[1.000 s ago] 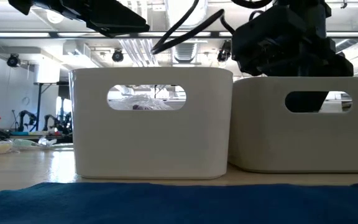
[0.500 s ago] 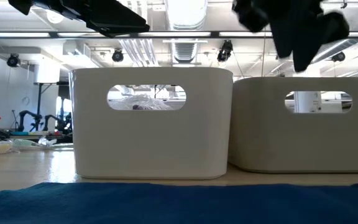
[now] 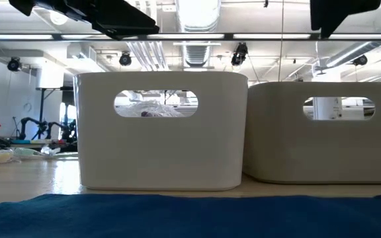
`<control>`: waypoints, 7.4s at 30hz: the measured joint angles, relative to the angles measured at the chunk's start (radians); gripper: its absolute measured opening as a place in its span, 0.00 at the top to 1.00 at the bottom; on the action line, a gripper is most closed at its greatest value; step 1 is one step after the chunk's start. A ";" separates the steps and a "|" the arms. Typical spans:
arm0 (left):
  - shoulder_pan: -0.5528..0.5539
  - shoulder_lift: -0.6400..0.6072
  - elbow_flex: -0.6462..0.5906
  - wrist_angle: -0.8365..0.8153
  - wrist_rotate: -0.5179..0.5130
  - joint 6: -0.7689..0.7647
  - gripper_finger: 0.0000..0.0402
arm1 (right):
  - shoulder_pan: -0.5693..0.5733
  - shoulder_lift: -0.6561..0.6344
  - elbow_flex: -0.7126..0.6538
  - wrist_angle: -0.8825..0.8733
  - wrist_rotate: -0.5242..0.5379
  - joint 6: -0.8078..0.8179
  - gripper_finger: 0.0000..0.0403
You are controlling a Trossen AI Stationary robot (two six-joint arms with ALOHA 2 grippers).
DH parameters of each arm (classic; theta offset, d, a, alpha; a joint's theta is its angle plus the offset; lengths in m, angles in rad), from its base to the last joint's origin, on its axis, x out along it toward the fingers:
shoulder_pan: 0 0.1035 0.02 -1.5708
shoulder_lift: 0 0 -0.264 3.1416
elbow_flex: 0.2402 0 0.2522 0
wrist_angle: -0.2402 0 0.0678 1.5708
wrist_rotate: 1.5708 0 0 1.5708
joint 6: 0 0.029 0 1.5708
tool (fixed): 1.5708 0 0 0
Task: Pick & Place Toothbrushes
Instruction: Put the orange toothbrush into the black bin
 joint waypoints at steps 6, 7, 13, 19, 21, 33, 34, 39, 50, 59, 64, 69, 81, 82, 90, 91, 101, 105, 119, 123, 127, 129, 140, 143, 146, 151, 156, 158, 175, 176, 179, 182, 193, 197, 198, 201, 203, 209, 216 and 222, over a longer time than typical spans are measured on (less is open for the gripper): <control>0.001 0.000 0.000 0.086 0.000 0.000 0.54 | 0.000 -0.102 0.000 -0.027 0.200 -0.102 0.75; 0.001 0.000 0.000 0.105 0.000 -0.004 0.54 | 0.000 -0.116 0.000 -0.026 0.226 -0.124 0.76; 0.001 0.000 0.000 0.082 0.019 -0.112 0.54 | 0.000 -0.183 0.000 -0.028 0.333 -0.263 0.83; -0.002 -0.003 0.010 -0.058 0.023 -0.274 0.54 | 0.000 -0.227 0.000 -0.029 0.359 -0.310 0.89; -0.005 -0.003 0.037 -0.166 0.023 -0.341 0.54 | 0.000 -0.232 -0.001 -0.030 0.359 -0.313 0.90; -0.127 -0.003 0.188 -0.922 -0.087 -0.934 0.58 | -0.020 -0.232 -0.001 -0.037 0.411 -0.358 0.90; -0.140 -0.002 0.184 -0.938 -0.097 -0.998 0.59 | -0.025 -0.232 -0.001 -0.037 0.411 -0.368 0.90; -0.159 0.012 0.168 -1.003 -0.101 -1.249 0.64 | -0.056 -0.232 -0.017 -0.037 0.412 -0.450 0.87; -0.159 0.093 0.189 -1.233 0.061 -1.495 0.73 | -0.125 -0.231 -0.087 -0.037 0.412 -0.520 0.82; -0.159 0.130 0.163 -1.359 0.170 -1.587 0.75 | -0.153 -0.231 -0.110 -0.036 0.409 -0.520 0.76; -0.159 0.131 0.146 -1.367 0.177 -1.602 0.76 | -0.153 -0.231 -0.110 -0.036 0.408 -0.519 0.74; -0.158 0.131 0.130 -1.368 0.177 -1.603 0.75 | -0.153 -0.231 -0.110 -0.036 0.408 -0.520 0.73; -0.155 0.131 0.085 -1.366 0.185 -1.646 0.68 | -0.153 -0.231 -0.110 -0.035 0.408 -0.519 0.69; -0.154 0.131 0.075 -1.363 0.193 -1.647 0.67 | -0.153 -0.231 -0.110 -0.035 0.407 -0.519 0.68; -0.153 0.131 0.032 -1.282 0.231 -1.598 0.55 | -0.153 -0.231 -0.110 -0.035 0.407 -0.519 0.71; -0.153 0.131 0.031 -1.265 0.235 -1.586 0.54 | -0.153 -0.231 -0.110 -0.035 0.407 -0.519 0.72; -0.130 0.131 -0.011 -1.235 0.262 -1.560 0.55 | -0.153 -0.231 -0.110 -0.035 0.407 -0.523 0.81; -0.120 0.131 -0.017 -1.232 0.263 -1.555 0.55 | -0.153 -0.231 -0.110 -0.035 0.408 -0.527 0.83; -0.103 0.183 -0.018 -1.204 0.266 -1.516 0.55 | -0.153 -0.231 -0.110 -0.035 0.408 -0.527 0.74; -0.098 0.218 -0.019 -1.199 0.284 -1.497 0.55 | -0.153 -0.231 -0.112 -0.035 0.408 -0.527 0.72; -0.097 0.250 -0.019 -1.178 0.285 -1.495 0.55 | -0.153 -0.231 -0.112 -0.034 0.408 -0.527 0.70; -0.096 0.266 -0.019 -1.166 0.287 -1.484 0.56 | -0.153 -0.231 -0.112 -0.034 0.408 -0.527 0.69; -0.082 0.293 -0.021 -1.123 0.305 -1.471 0.59 | -0.153 -0.231 -0.114 -0.034 0.408 -0.527 0.65; -0.082 0.289 -0.021 -1.111 0.306 -1.474 0.62 | -0.153 -0.231 -0.114 -0.034 0.408 -0.528 0.65; -0.082 0.280 -0.021 -1.100 0.308 -1.474 0.65 | -0.153 -0.231 -0.114 -0.034 0.408 -0.534 0.67; -0.082 0.263 -0.021 -1.084 0.310 -1.477 0.68 | -0.153 -0.231 -0.114 -0.034 0.408 -0.539 0.72; -0.080 0.257 -0.016 -1.069 0.313 -1.475 0.72 | -0.153 -0.231 -0.114 -0.034 0.408 -0.539 0.78; -0.080 0.257 -0.012 -1.063 0.314 -1.474 0.74 | -0.153 -0.231 -0.114 -0.034 0.408 -0.542 0.80; -0.077 0.257 -0.003 -1.051 0.306 -1.436 0.98 | -0.153 -0.231 -0.114 -0.035 0.408 -0.564 0.91; -0.077 0.257 0.000 -1.053 0.298 -1.426 0.98 | -0.153 -0.231 -0.114 -0.035 0.408 -0.564 0.91; -0.075 0.257 0.030 -1.046 0.241 -1.398 0.98 | -0.153 -0.231 -0.114 -0.035 0.408 -0.564 0.92; -0.073 0.251 0.073 -1.051 0.201 -1.358 0.98 | -0.153 -0.231 -0.114 -0.035 0.408 -0.565 0.91; -0.063 0.189 0.347 -1.084 -0.043 -1.138 0.98 | -0.153 -0.231 -0.117 -0.034 0.408 -0.564 0.85; -0.063 0.180 0.464 -1.082 -0.195 -1.009 0.98 | -0.152 -0.231 -0.127 -0.034 0.408 -0.565 0.81; -0.063 0.180 0.490 -1.074 -0.238 -0.971 0.98 | -0.152 -0.231 -0.130 -0.033 0.408 -0.565 0.81; -0.061 0.180 0.536 -0.994 -0.337 -0.851 0.98 | -0.144 -0.231 -0.159 -0.022 0.408 -0.570 0.78; -0.059 0.180 0.547 -0.904 -0.350 -0.740 0.98 | -0.133 -0.231 -0.194 0.002 0.410 -0.572 0.77; -0.060 0.180 0.508 -0.512 -0.299 -0.383 0.98 | -0.075 -0.231 -0.372 0.199 0.414 -0.595 0.73; -0.057 0.180 0.327 0.019 -0.125 -0.056 0.98 | 0.019 -0.231 -0.592 0.712 0.416 -0.754 0.67; -0.045 0.181 0.156 0.371 0.034 0.050 0.98 | 0.048 -0.231 -0.744 1.294 0.409 -1.016 0.62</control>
